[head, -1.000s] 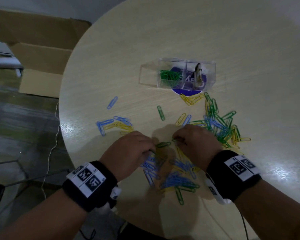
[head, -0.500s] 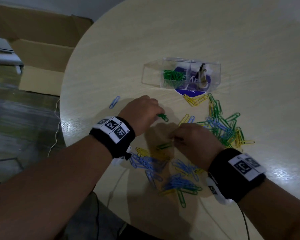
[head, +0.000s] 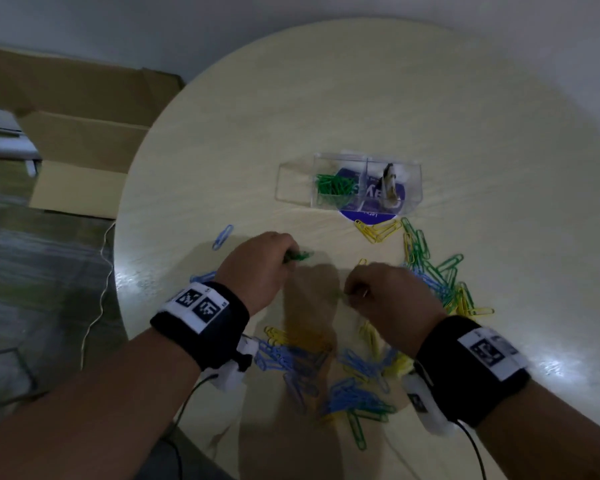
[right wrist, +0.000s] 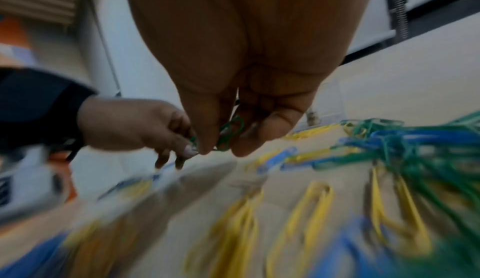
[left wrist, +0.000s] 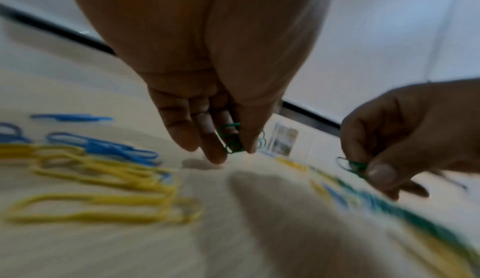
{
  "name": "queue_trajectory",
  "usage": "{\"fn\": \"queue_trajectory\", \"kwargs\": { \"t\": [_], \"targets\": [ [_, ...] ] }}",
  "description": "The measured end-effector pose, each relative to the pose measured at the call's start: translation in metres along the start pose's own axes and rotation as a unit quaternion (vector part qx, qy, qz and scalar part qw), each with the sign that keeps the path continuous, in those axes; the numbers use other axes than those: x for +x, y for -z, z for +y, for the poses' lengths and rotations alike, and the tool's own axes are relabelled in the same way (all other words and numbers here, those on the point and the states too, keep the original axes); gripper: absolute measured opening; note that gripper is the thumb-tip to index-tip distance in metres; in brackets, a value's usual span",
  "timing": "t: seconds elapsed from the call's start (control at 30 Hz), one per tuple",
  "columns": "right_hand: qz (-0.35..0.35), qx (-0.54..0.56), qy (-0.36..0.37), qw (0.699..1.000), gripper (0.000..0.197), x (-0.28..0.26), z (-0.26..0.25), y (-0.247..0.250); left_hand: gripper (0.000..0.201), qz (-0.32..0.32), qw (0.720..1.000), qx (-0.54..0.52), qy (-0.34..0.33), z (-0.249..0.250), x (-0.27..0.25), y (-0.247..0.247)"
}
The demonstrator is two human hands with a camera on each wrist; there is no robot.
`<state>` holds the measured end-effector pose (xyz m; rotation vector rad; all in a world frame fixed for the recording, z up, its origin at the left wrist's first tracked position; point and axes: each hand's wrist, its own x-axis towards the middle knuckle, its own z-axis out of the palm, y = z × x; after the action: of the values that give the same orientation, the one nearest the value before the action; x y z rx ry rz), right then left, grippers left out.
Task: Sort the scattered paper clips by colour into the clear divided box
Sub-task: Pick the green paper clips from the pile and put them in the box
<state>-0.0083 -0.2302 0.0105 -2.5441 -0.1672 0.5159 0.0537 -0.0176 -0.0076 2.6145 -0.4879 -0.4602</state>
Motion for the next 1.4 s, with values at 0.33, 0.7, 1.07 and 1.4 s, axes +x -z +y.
{"fn": "queue_trajectory", "kwargs": {
  "t": [0.33, 0.7, 1.07, 1.4],
  "targets": [
    [0.193, 0.145, -0.124, 0.963, 0.004, 0.102, -0.001, 0.066, 0.016, 0.193, 0.962, -0.168, 0.094, 0.031, 0.094, 0.036],
    [0.257, 0.216, -0.13, 0.933, 0.014, 0.03, 0.029, 0.053, 0.025, 0.202, 0.967, -0.151, 0.021, 0.037, 0.066, 0.024],
    [0.053, -0.109, -0.067, 0.99, 0.071, -0.073, 0.077, -0.028, 0.035, -0.045, 0.972, 0.057, -0.224, 0.037, -0.044, -0.067],
    [0.029, -0.036, 0.023, 0.999, 0.043, -0.079, 0.06, -0.015, 0.038, 0.015, 0.985, 0.084, -0.152, 0.034, -0.026, -0.043]
  ]
}}
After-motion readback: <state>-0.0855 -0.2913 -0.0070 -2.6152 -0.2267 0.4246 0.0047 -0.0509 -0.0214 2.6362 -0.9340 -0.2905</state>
